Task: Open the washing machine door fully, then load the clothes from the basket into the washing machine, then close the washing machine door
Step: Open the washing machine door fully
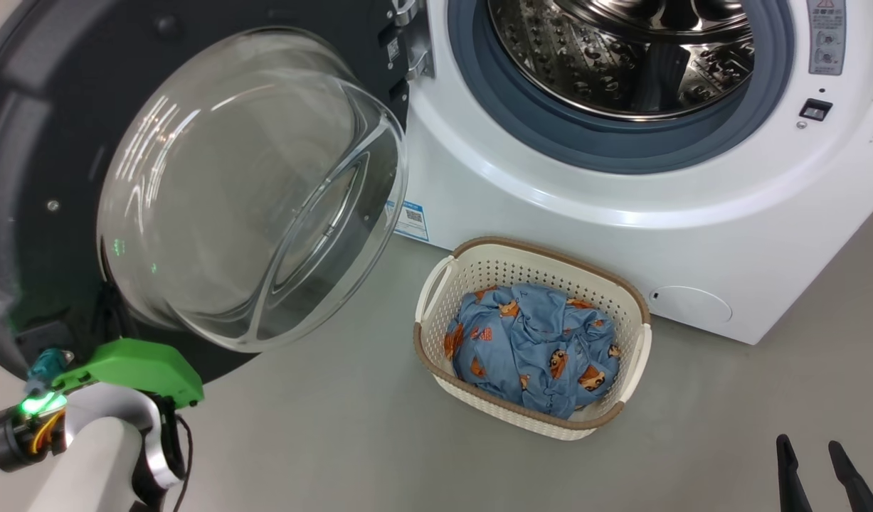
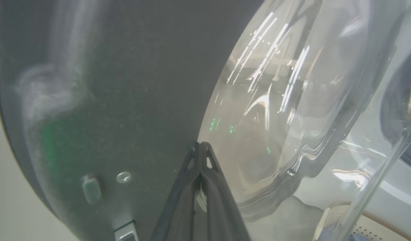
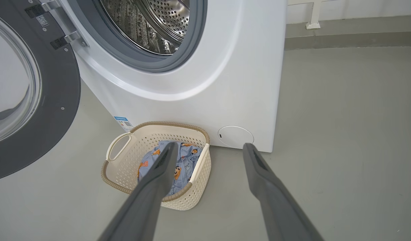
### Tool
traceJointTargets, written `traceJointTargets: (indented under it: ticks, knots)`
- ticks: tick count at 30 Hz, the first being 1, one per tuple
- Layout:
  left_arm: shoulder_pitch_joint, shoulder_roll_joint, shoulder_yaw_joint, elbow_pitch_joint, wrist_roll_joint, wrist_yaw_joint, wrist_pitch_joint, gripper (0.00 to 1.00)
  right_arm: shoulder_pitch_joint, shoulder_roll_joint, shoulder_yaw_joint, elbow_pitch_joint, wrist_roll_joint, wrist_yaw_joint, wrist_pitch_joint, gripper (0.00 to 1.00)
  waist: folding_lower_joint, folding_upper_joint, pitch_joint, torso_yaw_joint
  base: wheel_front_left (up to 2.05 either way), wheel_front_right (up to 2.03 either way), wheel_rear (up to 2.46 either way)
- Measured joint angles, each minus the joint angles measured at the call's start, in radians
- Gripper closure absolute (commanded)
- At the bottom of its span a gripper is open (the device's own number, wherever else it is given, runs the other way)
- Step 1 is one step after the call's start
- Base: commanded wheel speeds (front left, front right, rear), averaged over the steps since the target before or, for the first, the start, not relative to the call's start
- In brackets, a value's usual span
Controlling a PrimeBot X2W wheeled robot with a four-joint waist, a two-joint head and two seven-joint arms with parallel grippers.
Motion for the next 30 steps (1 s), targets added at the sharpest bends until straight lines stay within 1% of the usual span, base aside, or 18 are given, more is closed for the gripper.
traceJointTargets:
  ticks: [3,9,16,19,24,27,28,30]
  knots:
    - [0.0,-0.01,0.035,0.026,0.02,-0.022,-0.003,1.0,0.0,0.006,0.0,0.006,0.0,0.0,0.0,0.0,0.0,0.0,-0.008,-0.006,0.0,0.0,0.0]
    - [-0.001,-0.02,0.096,0.06,0.064,-0.045,-0.003,1.0,0.0,0.013,-0.001,0.014,0.0,0.0,0.0,0.0,0.0,0.0,-0.025,-0.013,0.0,0.0,0.0]
    - [-0.001,-0.032,0.14,0.074,0.097,-0.076,-0.003,1.0,0.0,0.028,-0.005,0.022,0.0,0.0,0.0,0.0,0.0,0.0,-0.046,-0.011,0.0,0.0,0.0]
    - [0.002,-0.036,0.155,0.07,0.11,-0.08,-0.003,1.0,0.0,0.034,-0.005,0.025,0.0,0.0,0.0,0.0,0.0,0.0,-0.055,-0.009,0.0,0.0,0.0]
    - [0.029,-0.046,0.177,0.011,0.114,-0.094,-0.003,1.0,0.004,0.044,-0.006,0.027,0.0,0.0,0.0,0.0,0.0,0.0,-0.071,-0.008,0.0,0.0,0.0]
    - [0.056,-0.049,0.19,-0.043,0.114,-0.098,-0.006,1.0,0.007,0.049,-0.007,0.027,0.0,0.0,0.0,0.0,0.0,0.0,-0.076,-0.006,0.0,0.0,0.0]
    - [0.077,-0.053,0.195,-0.088,0.119,-0.098,-0.007,1.0,0.007,0.053,-0.007,0.027,0.0,0.0,0.0,0.0,0.0,0.0,-0.08,-0.007,0.0,0.0,0.0]
    - [0.09,-0.055,0.194,-0.113,0.122,-0.098,-0.007,1.0,0.008,0.054,-0.007,0.027,0.0,0.0,0.0,0.0,0.0,0.0,-0.082,-0.008,0.0,0.0,0.0]
